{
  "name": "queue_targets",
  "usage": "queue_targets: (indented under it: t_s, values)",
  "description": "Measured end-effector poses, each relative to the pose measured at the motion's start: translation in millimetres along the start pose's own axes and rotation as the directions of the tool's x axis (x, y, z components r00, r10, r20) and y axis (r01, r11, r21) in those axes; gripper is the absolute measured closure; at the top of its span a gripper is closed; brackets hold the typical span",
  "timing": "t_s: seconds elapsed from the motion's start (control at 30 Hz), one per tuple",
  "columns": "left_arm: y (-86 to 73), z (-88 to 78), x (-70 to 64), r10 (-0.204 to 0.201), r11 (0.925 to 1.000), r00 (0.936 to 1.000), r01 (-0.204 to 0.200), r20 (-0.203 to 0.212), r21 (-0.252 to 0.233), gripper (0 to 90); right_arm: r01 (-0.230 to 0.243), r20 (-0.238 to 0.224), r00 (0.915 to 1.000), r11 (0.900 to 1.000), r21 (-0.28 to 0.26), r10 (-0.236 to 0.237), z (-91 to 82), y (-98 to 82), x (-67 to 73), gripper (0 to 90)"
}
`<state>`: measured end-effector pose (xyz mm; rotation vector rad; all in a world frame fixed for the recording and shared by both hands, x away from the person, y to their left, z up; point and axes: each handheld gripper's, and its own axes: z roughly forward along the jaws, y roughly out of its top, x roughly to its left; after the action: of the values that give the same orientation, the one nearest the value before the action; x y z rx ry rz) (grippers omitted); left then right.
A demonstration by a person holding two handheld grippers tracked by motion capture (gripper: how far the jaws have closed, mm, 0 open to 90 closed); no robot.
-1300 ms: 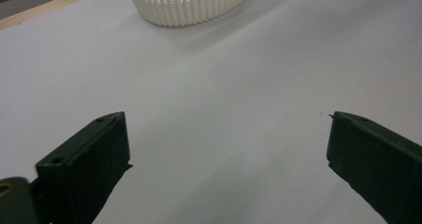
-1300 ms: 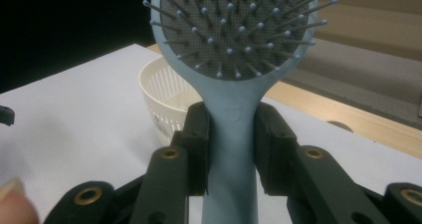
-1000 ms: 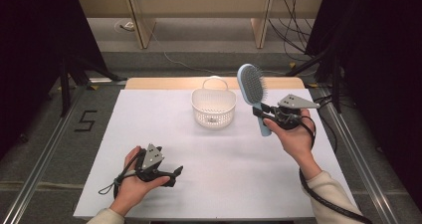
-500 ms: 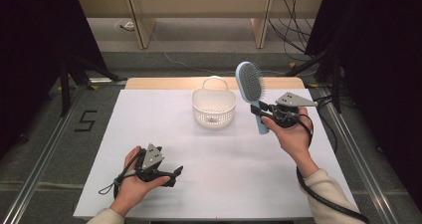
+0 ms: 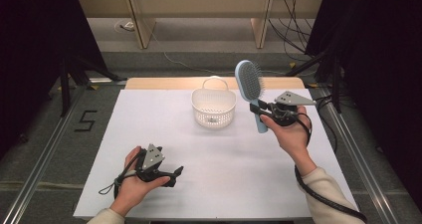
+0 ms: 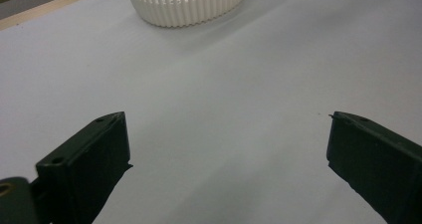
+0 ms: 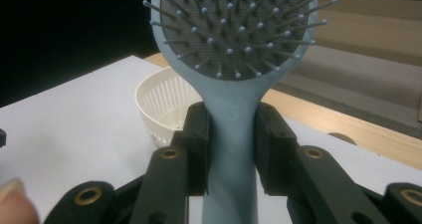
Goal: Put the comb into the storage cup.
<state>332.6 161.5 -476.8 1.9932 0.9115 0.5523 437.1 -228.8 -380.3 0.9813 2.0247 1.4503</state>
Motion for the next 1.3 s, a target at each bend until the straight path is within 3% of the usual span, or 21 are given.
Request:
queue_targets:
  t_s: [1.3]
  values:
    - [-0.1,-0.1,0.2,0.0,1.0,1.0,0.0,0.001,0.0,2.7,-0.023,-0.011,0.9997,0.999,-0.026,0.023,19.7,9.4,2.9,70.6]
